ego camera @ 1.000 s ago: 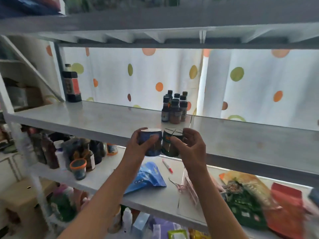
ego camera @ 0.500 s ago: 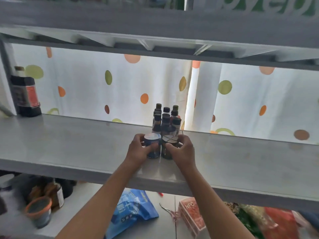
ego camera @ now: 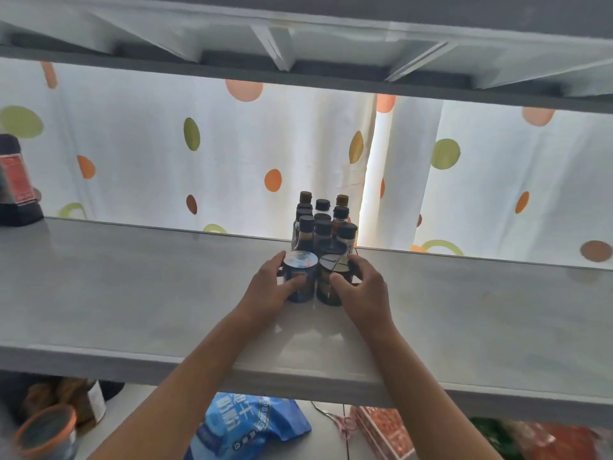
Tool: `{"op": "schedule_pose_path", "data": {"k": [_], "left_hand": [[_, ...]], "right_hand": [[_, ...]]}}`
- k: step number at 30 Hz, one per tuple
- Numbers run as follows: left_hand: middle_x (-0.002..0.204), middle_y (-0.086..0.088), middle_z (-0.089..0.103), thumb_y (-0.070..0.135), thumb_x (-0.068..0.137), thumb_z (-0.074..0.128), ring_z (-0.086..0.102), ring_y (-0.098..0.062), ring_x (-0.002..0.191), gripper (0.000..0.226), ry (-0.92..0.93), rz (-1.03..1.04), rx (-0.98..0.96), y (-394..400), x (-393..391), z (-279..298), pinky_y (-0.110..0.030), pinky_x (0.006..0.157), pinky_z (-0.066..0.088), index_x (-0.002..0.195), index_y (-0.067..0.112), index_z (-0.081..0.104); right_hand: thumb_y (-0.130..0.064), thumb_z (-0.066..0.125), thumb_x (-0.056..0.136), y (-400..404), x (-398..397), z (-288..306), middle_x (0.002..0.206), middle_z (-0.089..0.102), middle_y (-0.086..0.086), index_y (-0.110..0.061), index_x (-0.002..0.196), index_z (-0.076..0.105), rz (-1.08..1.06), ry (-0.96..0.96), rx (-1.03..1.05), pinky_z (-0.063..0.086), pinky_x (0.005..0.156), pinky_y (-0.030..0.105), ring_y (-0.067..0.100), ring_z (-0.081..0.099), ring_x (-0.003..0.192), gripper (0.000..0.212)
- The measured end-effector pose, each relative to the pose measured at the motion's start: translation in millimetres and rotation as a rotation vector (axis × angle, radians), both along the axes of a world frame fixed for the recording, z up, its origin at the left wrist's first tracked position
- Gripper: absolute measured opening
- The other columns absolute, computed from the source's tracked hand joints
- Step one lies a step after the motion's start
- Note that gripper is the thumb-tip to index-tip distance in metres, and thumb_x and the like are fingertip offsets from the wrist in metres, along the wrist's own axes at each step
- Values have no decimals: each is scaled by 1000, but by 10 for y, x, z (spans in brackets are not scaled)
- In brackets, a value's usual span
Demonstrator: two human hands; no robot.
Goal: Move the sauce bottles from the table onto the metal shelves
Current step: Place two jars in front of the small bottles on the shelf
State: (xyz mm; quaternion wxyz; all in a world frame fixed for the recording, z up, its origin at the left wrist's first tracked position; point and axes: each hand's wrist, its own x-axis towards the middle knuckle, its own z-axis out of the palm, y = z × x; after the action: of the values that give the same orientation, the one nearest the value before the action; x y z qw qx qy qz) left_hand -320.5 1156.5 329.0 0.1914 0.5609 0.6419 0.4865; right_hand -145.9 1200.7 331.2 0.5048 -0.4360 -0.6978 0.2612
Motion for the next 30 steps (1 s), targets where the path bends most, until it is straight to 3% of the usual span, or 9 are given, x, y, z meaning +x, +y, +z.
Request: {"op": "schedule_pose_path", "data": {"k": [4, 7, 11, 14, 18, 19, 23, 26, 30], "left_hand": [[144, -5, 46, 23, 97, 58, 46, -16, 127, 64, -31, -18, -8, 46, 59, -32, -28, 103, 39, 151, 12, 24], [140, -4, 48, 20, 99, 53, 48, -17, 125, 57, -42, -56, -14, 77, 86, -30, -21, 96, 37, 148, 14, 25], [159, -3, 20, 24, 102, 45, 25, -17, 143, 73, -71, -100, -68, 110, 92, -64, -28, 115, 23, 155, 16, -5], [161, -3, 13, 25, 102, 44, 22, -17, 145, 78, -73, -116, -87, 102, 94, -71, -35, 119, 21, 153, 18, -15], [161, -4, 14, 24, 98, 50, 22, -19, 145, 87, -24, -99, -93, 54, 128, -86, -36, 119, 21, 152, 17, -19], [161, -4, 14, 25, 96, 51, 23, -20, 145, 89, 4, -85, -84, 44, 125, -94, -38, 119, 21, 152, 16, -18], [162, -10, 7, 19, 94, 47, 12, -23, 149, 82, 294, 25, -34, -37, 124, -97, -38, 121, 14, 153, 9, -8], [163, -6, -2, 15, 96, 42, -2, -19, 150, 76, 566, 123, 36, -155, 156, -61, -38, 122, 5, 154, 10, -7], [159, -11, 22, 8, 86, 55, 18, -26, 148, 76, 778, 325, 183, -355, 166, -68, -51, 117, 25, 153, 5, 19]], "right_hand": [[-16, 66, 84, -16, -17, -17, 87, 64, -27, -25, 117, 65, -14, -8, 16, 44, 66, 2, -14, 60, 82, 34], [-18, 65, 83, -10, -25, -9, 90, 69, -23, -27, 120, 63, -14, 4, -2, 54, 74, 16, -7, 63, 85, 39], [-19, 65, 81, 10, -16, 3, 94, 72, -15, -30, 122, 59, 1, 14, 10, 53, 72, 18, 2, 66, 84, 42], [-18, 66, 81, -11, -20, -1, 97, 70, -19, -30, 124, 58, 2, 4, 5, 53, 75, 18, 0, 65, 87, 45], [-10, 68, 84, -99, -7, 51, 103, 53, -32, -23, 137, 49, -20, -15, 8, 37, 77, -3, 2, 55, 96, 58], [-8, 68, 84, -123, -6, 64, 107, 49, -27, -20, 141, 46, -33, -32, 16, 32, 81, -4, 1, 48, 100, 62], [-19, 69, 78, -159, -74, 31, 131, 50, -15, -19, 142, 43, -97, -119, 152, 37, 104, 22, 11, 47, 125, 69], [-28, 66, 80, -169, -111, -23, 160, 29, -1, -18, 154, 28, -95, -252, 174, 22, 122, 37, 15, 21, 149, 84], [-26, 61, 86, -292, -54, -48, 164, 15, 0, -17, 157, 20, -49, -384, 301, 7, 125, 35, 14, 6, 153, 83]]}}
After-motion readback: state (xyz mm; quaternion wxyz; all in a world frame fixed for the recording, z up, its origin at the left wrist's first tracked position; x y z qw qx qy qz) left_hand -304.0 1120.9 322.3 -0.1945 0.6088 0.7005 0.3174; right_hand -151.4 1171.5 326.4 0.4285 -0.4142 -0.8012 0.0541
